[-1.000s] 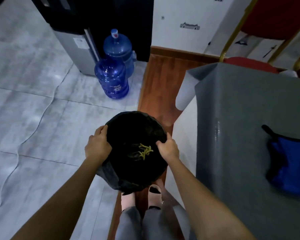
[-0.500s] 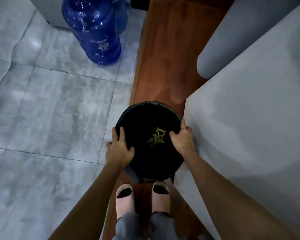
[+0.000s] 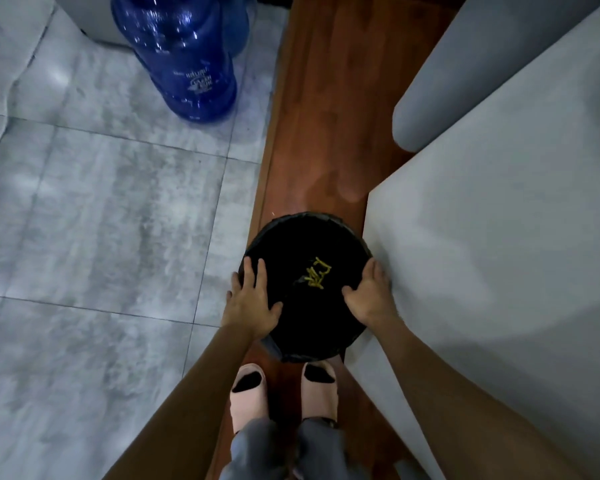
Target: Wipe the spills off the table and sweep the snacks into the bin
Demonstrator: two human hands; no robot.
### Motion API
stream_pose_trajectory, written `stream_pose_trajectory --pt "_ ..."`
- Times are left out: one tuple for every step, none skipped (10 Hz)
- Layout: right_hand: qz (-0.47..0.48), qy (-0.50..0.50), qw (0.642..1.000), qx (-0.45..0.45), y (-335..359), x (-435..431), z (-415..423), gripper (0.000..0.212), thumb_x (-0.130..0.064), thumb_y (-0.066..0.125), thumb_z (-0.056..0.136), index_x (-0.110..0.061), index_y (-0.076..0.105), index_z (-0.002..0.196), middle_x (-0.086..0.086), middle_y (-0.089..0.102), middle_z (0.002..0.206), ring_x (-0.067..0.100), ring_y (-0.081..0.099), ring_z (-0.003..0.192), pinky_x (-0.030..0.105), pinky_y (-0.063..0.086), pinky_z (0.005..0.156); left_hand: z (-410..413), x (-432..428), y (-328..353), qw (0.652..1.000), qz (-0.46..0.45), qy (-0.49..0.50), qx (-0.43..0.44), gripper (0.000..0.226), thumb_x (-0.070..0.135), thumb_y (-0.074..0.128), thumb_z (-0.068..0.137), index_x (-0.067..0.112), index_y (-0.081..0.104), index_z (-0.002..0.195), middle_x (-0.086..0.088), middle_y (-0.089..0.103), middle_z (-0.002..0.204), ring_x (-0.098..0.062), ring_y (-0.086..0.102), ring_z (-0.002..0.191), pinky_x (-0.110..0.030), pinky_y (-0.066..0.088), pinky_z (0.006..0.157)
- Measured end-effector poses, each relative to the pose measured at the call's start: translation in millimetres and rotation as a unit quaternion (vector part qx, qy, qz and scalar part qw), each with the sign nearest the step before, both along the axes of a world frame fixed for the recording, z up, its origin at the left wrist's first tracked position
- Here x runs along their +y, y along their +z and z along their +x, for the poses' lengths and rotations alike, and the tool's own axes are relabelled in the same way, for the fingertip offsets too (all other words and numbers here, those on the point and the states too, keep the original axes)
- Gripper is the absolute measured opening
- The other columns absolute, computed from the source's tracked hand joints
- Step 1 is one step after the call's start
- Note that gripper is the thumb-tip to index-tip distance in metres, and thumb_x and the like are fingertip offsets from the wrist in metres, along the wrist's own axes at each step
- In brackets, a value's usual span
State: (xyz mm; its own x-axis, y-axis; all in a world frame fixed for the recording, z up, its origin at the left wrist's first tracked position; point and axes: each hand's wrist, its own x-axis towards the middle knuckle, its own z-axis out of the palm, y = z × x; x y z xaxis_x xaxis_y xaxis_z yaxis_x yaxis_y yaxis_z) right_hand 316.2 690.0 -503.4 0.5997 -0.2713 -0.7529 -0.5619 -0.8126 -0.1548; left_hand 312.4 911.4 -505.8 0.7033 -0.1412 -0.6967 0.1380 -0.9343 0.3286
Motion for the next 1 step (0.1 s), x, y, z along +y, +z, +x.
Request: stream_pose_trajectory --pt "-0.003 0.078 0.997 -0.005 39.8 8.4 -5.7 0.076 -0.037 0.04 0.097 -0.011 -0.005 0.153 0.002 -0.004 0.162 0.026 -0.003 0.148 0.046 0.011 0.119 -0.9 -4.5 41.4 0.998 0.017 -0.055 -0.03 0.082 0.045 0.039 0.094 0.008 -0.011 0.148 -0.011 -0.012 0.157 -0.029 -0.007 0.144 -0.046 0.007 0.116"
